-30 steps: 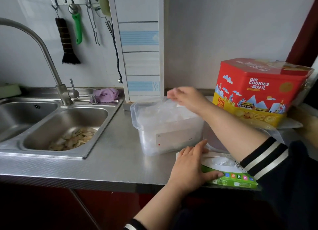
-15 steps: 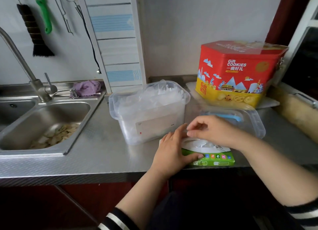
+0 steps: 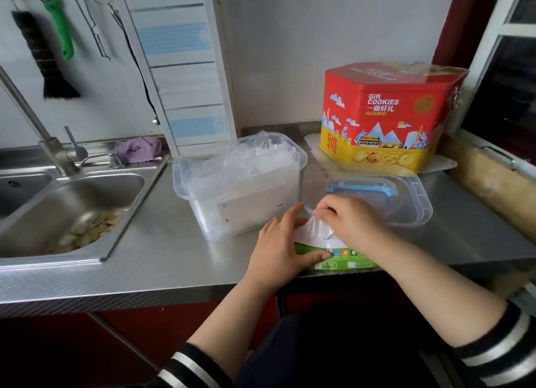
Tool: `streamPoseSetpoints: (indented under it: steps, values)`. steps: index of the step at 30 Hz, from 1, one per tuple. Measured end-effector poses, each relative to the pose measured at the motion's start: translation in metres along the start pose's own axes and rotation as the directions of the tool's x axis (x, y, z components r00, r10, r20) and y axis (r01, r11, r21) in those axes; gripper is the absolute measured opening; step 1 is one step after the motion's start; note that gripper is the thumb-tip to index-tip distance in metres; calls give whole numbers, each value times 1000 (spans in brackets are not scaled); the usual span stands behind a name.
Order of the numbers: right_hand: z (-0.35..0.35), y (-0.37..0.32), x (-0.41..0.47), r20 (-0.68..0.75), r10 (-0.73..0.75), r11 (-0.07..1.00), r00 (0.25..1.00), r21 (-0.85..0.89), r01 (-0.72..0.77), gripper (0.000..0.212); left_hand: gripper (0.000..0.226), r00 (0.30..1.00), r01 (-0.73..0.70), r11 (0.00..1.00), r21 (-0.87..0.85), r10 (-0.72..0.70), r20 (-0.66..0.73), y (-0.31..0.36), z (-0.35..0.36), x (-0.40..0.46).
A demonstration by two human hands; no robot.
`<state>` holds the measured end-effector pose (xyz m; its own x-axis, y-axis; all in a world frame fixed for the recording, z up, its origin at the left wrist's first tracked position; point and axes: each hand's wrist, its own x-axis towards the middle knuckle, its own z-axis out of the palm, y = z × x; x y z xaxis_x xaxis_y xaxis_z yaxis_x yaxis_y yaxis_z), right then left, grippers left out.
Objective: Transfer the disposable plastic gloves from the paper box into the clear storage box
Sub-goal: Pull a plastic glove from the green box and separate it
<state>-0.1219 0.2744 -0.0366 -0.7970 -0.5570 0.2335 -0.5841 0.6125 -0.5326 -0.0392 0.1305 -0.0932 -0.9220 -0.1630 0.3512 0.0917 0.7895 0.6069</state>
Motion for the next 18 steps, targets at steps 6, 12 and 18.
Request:
streamPoseSetpoints:
  steps: [6, 12, 18]
  values:
    - [-34, -7, 15, -199, 94, 954, 975, 298, -31, 22, 79, 999, -34, 998, 49, 35, -18, -1, 2, -1]
    - [-76, -16, 42, -273, 224, 806, 936, 592, -20, 24, 76, 997, -71, 995, 69, 74, -34, -4, 2, -3]
    - [-85, -48, 68, -578, 38, 860, 815, 435, 268, 17, 55, 979, -129, 985, 112, 144, -141, -9, -13, -7]
